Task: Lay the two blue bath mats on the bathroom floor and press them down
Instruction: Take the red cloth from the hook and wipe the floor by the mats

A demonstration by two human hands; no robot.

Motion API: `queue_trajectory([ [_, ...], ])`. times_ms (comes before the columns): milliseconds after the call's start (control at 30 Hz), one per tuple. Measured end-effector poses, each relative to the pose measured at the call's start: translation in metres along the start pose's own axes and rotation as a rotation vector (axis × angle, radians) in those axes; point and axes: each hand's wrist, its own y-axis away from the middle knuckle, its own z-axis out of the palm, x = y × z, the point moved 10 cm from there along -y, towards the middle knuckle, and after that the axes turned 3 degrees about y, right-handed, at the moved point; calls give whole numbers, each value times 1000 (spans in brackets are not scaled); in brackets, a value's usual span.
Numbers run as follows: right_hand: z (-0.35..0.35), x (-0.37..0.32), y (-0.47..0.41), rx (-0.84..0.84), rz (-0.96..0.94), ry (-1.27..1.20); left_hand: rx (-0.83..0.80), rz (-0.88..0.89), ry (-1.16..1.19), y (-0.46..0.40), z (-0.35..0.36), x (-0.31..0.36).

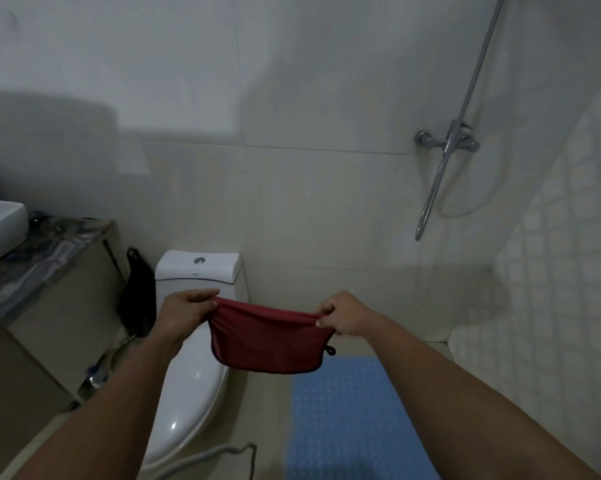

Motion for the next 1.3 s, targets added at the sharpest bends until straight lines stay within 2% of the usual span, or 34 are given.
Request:
queue_trajectory([
  [67, -4, -5, -2, 31, -46, 29, -55, 33, -185, -5, -5, 0],
  [200, -10, 6, -7, 84, -50, 60, -142, 290, -937, -10, 5, 5],
  [267, -9, 1, -9, 99, -73, 85, -41, 347, -1188, -11, -4, 5],
  [333, -8, -13, -10, 117, -119, 119, 128, 348, -1260, -15, -23, 11],
  [400, -5, -33, -11, 133, -182, 138, 227, 331, -1156, -18, -37, 17],
  [433, -3, -42, -11, 137, -205, 123, 263, 284, -1029, -19, -43, 17],
  [567, 1, -87, -6, 160, -304, -10, 381, 59, -190, -26, -66, 7],
  [633, 6, -113, -3, 146, -359, -69, 402, 15, 69, -27, -67, 12],
  [733, 11, -147, 0, 110, -411, -97, 361, 146, 120, -24, -53, 49],
  [833, 11, -172, 3, 97, -483, -96, 78, 190, 137, -23, -10, 80],
  [933, -4, -179, 9, 173, -533, -195, -183, 168, 76, -19, 31, 93],
  [1033, -23, -166, 6, 284, -501, -308, -301, 186, -32, -12, 57, 101],
  [1133, -38, -142, 1, 393, -368, -374, -366, 230, -17, -5, 78, 109],
  [1300, -40, -106, -3, 265, -205, -436, -403, 273, -70, -3, 99, 112],
])
